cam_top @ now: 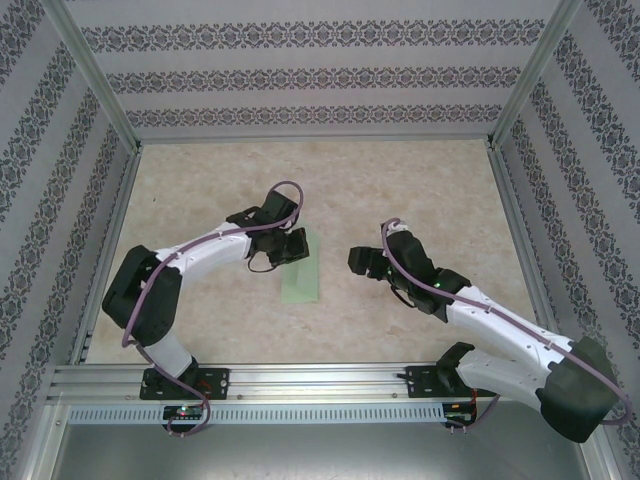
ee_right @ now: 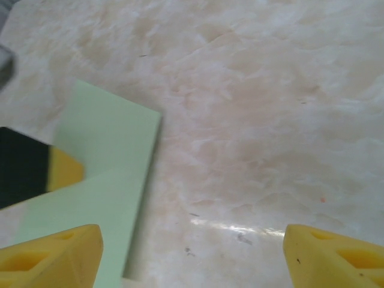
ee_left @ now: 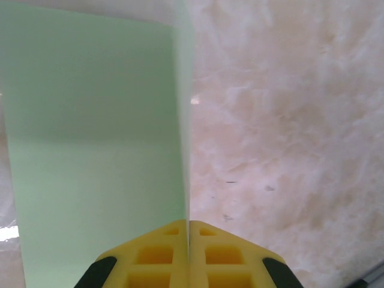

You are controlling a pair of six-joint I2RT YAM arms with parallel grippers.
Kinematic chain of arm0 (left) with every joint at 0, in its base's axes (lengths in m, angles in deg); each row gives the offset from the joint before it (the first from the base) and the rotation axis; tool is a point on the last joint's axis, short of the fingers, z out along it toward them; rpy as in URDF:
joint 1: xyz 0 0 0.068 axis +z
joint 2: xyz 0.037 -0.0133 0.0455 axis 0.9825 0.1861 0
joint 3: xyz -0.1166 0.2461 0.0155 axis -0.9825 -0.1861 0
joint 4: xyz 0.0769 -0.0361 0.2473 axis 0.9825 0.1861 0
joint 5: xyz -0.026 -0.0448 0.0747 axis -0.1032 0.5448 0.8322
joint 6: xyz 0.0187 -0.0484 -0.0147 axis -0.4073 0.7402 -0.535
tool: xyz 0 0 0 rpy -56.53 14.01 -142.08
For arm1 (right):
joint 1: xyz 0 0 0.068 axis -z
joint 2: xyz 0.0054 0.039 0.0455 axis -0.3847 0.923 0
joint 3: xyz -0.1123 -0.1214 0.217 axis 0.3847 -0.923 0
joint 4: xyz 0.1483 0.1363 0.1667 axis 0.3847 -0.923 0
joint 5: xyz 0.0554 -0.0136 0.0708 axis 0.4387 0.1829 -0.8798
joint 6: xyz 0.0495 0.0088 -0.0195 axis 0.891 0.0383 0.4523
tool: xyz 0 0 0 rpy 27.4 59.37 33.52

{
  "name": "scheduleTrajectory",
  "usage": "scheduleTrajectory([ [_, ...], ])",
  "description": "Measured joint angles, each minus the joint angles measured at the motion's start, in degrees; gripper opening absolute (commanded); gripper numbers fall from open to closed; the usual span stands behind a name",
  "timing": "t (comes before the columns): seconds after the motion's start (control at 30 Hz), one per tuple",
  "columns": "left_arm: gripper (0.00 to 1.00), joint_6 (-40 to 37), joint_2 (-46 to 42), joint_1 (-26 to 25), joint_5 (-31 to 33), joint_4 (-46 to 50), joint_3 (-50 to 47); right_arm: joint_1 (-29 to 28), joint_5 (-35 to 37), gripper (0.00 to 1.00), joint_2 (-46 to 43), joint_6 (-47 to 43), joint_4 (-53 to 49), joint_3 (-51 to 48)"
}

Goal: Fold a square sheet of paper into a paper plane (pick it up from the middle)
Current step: Place the paper at the center of the table.

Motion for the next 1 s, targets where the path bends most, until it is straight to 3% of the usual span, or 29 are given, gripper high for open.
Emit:
scheduleTrajectory([
  [0.1,0.00,0.0,1.4,-0.1,-0.2,-0.5,-0.8,-2.8,-2.6,0.71,1.7,-2.8,2.9,0.0],
  [0.33,0.01,0.2,1.4,-0.1,-0.5,-1.6,-0.9,-15.2,-2.6,0.71,7.5,-12.1,10.3,0.0],
  [0.6,0.05,0.9,1.4,-0.1,-0.9,-2.4,-0.9,-27.1,7.6,0.76,20.2,-20.6,17.5,2.5],
  [0.87,0.06,1.1,1.4,-0.1,-0.9,-2.5,-0.9,-29.7,19.2,0.73,30.2,-24.4,19.1,8.5],
  [1.0,0.06,1.1,1.4,-0.1,-0.9,-2.5,-0.9,-29.7,21.6,0.65,32.2,-25.0,19.2,9.1],
])
